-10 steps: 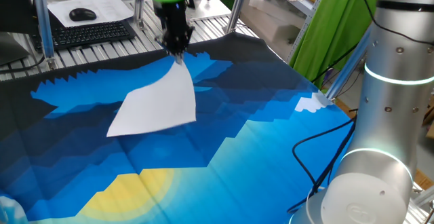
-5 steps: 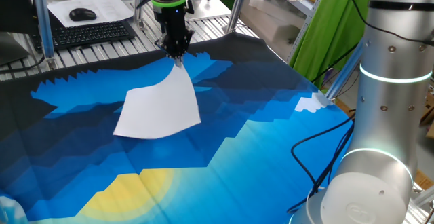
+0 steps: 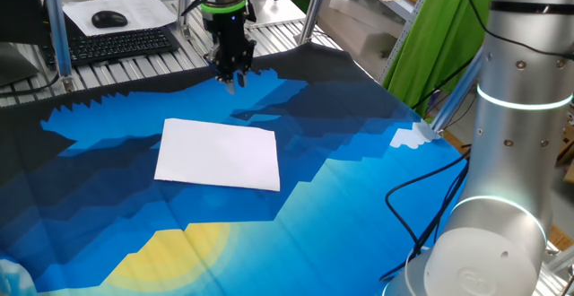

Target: Flip over and spread out the paper that is laid flat on the table

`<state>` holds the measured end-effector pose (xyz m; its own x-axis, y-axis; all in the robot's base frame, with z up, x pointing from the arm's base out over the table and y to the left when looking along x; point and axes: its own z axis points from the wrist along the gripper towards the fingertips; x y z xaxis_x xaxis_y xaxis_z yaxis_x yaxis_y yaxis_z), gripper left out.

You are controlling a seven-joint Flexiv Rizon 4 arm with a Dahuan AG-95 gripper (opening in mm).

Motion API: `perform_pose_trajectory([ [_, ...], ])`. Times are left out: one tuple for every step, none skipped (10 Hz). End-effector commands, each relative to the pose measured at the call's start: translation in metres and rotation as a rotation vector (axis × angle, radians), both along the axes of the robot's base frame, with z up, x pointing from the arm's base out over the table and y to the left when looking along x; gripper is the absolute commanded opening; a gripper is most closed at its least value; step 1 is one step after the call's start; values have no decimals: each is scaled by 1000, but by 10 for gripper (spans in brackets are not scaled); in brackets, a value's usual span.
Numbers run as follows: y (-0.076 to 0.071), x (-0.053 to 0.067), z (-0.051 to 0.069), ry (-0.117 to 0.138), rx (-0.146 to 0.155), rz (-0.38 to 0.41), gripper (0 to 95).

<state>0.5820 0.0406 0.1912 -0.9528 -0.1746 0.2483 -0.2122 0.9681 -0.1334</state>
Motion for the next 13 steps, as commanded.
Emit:
perform_pose_trajectory([
  [0, -2, -3, -8, 10, 5, 380],
  [-2, -1, -4, -11, 34, 4, 190],
  [-3, -1, -4, -14, 42, 9, 0],
  [-3, -1, -4, -23, 64, 2, 0],
  [-4, 0, -4, -27, 80, -4, 0],
  [-5, 0, -4, -29, 85, -7, 0],
  [-6, 1, -5, -43, 85, -3, 0],
  [-7, 1, -5, -42, 85, 7, 0],
  [-6, 2, -6, -37, 82, 1, 0],
  [-6, 2, -7, -36, 80, 5, 0],
  [-7, 2, -9, -33, 82, 9, 0],
  [-6, 2, -12, -30, 80, 14, 0],
  [-6, 2, -12, -36, 79, 14, 0],
])
